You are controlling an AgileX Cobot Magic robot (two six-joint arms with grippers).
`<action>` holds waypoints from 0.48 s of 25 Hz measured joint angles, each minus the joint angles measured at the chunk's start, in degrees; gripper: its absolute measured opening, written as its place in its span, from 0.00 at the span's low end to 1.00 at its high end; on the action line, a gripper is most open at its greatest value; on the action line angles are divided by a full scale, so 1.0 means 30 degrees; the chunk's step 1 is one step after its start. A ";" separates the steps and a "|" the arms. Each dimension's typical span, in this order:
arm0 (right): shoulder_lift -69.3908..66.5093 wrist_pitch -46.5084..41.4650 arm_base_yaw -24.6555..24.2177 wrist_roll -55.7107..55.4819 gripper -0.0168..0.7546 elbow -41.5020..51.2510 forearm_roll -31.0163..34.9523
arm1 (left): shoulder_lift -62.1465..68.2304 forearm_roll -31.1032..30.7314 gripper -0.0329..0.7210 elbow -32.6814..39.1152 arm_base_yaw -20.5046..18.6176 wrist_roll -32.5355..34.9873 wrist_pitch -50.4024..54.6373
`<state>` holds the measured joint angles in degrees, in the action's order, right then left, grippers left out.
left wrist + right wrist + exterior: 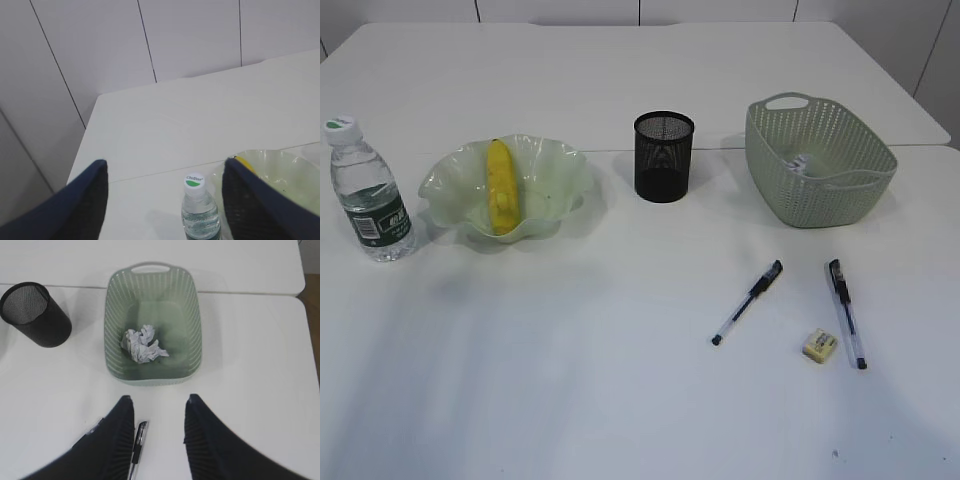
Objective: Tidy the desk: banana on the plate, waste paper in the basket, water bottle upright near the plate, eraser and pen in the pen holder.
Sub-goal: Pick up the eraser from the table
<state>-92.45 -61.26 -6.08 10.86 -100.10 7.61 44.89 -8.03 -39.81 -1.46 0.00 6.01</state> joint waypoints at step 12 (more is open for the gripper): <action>0.0000 -0.3425 0.0000 -0.1695 0.36 0.0000 0.0738 | -0.0914 -0.0177 0.69 0.0000 0.0000 0.0000 0.1640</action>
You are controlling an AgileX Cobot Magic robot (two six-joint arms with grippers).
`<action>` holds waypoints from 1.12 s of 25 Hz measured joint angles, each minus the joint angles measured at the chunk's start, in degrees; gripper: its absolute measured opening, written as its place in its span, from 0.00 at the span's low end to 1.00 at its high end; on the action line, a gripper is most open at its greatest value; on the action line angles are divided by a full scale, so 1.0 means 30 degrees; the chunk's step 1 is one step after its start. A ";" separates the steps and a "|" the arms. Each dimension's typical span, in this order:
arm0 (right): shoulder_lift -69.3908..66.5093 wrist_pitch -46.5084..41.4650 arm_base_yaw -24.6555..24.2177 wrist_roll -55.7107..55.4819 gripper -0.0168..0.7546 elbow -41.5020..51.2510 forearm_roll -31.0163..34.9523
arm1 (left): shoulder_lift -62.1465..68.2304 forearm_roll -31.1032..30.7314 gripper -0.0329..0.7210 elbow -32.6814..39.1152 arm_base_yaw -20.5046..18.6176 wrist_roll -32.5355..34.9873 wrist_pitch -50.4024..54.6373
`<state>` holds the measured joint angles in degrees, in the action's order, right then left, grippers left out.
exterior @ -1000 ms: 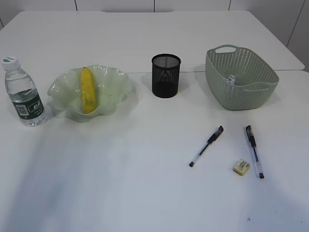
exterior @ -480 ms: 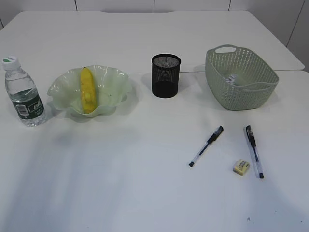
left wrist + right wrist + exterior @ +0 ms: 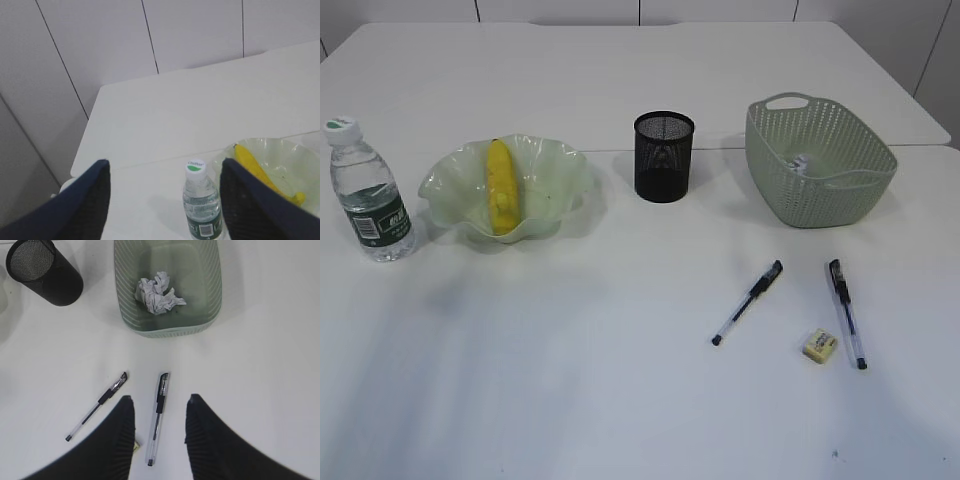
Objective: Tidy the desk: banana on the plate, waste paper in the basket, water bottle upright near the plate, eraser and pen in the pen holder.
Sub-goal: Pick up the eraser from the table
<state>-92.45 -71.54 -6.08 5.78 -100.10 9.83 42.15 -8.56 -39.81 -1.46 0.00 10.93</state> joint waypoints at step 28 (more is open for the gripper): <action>0.0043 0.0045 0.2998 0.4764 0.36 0.5258 -0.0561 | -0.0235 0.1729 0.69 0.0000 0.0000 0.0000 0.2138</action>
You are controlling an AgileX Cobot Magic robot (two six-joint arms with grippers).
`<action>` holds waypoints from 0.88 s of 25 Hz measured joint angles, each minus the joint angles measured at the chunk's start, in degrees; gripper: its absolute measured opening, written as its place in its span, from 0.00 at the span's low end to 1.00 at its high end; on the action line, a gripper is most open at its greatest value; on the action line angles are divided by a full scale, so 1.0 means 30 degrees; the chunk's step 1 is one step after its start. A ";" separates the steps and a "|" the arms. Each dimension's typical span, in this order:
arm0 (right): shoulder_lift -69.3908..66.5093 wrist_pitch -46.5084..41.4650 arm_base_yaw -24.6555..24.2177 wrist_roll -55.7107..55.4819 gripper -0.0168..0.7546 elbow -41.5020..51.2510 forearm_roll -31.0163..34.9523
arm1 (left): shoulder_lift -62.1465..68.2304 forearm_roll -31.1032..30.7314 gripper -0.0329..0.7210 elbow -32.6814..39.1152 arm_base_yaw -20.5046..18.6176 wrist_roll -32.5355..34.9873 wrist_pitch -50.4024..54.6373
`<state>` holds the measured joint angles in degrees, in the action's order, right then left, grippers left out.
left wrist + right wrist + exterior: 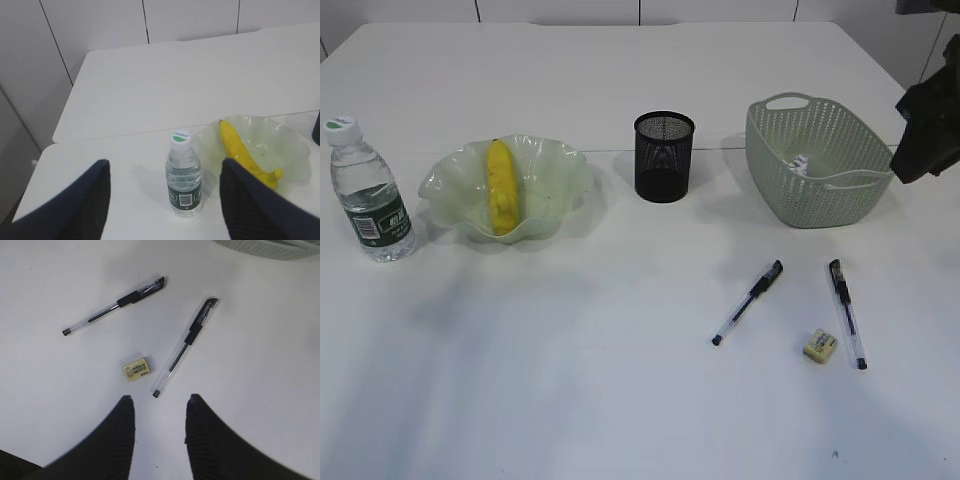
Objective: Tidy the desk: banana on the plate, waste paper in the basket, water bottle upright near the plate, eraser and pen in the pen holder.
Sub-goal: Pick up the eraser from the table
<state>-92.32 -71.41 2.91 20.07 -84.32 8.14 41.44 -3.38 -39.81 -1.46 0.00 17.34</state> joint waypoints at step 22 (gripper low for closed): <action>-0.1758 0.0116 0.0000 0.3723 0.62 0.0181 0.1480 | -0.0685 0.0028 0.69 0.0000 0.0000 0.0000 0.0308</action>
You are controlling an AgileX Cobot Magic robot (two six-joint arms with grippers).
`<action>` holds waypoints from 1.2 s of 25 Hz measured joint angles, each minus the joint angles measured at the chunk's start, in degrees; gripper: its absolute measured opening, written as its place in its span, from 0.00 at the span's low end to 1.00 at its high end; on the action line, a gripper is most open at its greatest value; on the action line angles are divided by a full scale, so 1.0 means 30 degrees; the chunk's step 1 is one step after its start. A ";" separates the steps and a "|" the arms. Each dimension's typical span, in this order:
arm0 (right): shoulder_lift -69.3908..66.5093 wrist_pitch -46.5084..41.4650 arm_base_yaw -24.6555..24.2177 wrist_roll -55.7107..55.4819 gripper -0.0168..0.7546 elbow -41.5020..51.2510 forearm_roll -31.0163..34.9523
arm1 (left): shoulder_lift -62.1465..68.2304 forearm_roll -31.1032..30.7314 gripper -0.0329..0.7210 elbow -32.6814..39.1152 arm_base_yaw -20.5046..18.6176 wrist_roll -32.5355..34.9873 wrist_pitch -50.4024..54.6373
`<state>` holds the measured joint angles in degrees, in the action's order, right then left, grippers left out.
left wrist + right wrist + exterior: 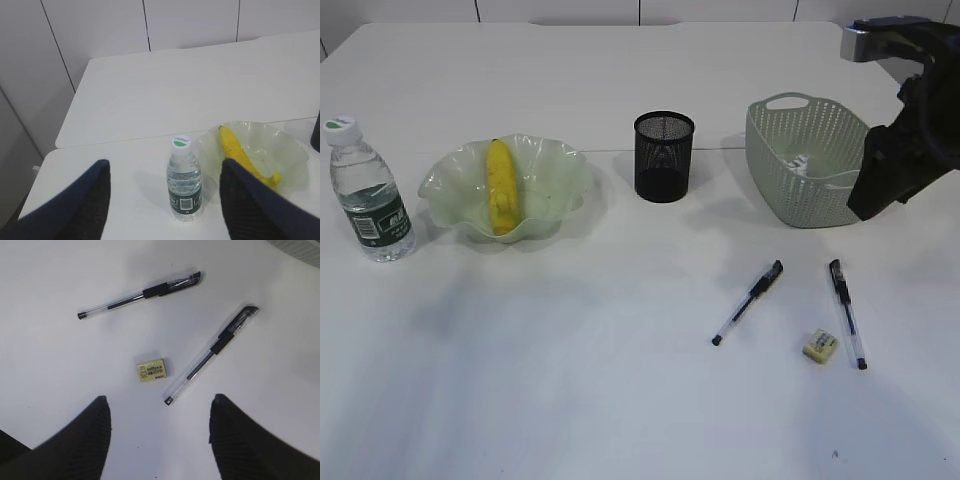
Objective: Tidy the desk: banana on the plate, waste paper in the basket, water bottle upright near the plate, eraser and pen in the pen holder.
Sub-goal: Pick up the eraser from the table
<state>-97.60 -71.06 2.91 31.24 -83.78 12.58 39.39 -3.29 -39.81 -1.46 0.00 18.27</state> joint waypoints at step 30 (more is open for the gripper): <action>-0.2199 0.0393 0.0000 0.2876 0.63 0.1318 0.1789 | 0.0000 -0.0292 0.68 0.0000 0.0000 0.0000 0.0294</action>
<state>-104.20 -69.88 2.91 39.87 -79.82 17.95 39.39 -4.17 -39.81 -1.46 0.00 19.15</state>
